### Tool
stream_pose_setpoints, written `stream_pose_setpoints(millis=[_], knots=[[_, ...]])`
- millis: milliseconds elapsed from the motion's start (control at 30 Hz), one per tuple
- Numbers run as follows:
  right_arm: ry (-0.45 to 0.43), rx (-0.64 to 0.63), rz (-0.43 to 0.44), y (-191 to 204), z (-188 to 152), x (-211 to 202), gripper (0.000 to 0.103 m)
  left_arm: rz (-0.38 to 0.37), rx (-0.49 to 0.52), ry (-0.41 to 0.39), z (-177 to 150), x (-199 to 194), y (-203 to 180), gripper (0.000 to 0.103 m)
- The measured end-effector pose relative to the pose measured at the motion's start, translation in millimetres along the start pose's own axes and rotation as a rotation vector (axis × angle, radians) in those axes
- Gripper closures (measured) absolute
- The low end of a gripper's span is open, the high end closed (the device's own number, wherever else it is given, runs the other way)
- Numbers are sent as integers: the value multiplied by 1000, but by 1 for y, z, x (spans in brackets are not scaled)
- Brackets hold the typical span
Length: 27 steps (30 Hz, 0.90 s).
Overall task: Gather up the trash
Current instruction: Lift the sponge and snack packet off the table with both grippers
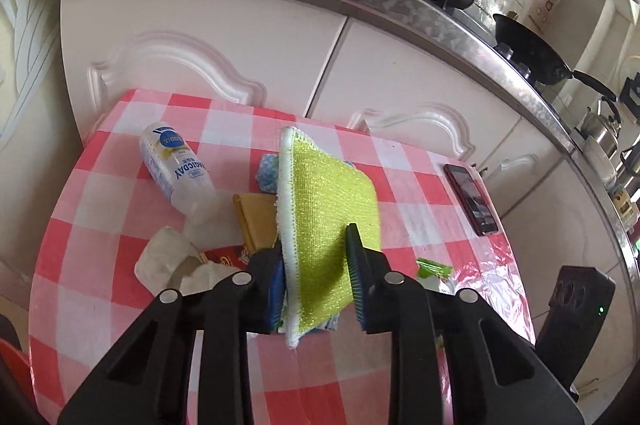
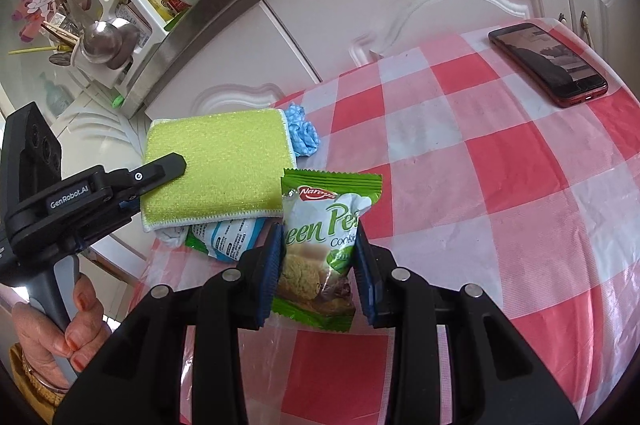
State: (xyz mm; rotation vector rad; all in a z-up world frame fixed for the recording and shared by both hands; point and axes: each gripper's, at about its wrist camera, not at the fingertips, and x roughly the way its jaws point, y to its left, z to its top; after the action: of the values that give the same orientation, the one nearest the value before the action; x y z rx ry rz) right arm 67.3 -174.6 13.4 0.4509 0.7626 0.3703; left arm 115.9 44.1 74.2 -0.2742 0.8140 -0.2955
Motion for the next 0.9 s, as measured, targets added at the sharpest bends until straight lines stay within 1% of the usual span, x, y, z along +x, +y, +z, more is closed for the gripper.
stream_pose_setpoints(millis=[200,500,733,900], knots=[[1,-3,12,0,0,-1,67,-10,-22,-22,-15,-21,-1,79],[7,-30,29,4,-1,0,67,-17,-46,-59,-39,-67,1,80],[11,-44,45,5,-2,0,67,-7,-83,-65,-63,-101,16,80],[17,-68,62,9,-4,0,67,15,-113,-54,-78,-117,29,80]])
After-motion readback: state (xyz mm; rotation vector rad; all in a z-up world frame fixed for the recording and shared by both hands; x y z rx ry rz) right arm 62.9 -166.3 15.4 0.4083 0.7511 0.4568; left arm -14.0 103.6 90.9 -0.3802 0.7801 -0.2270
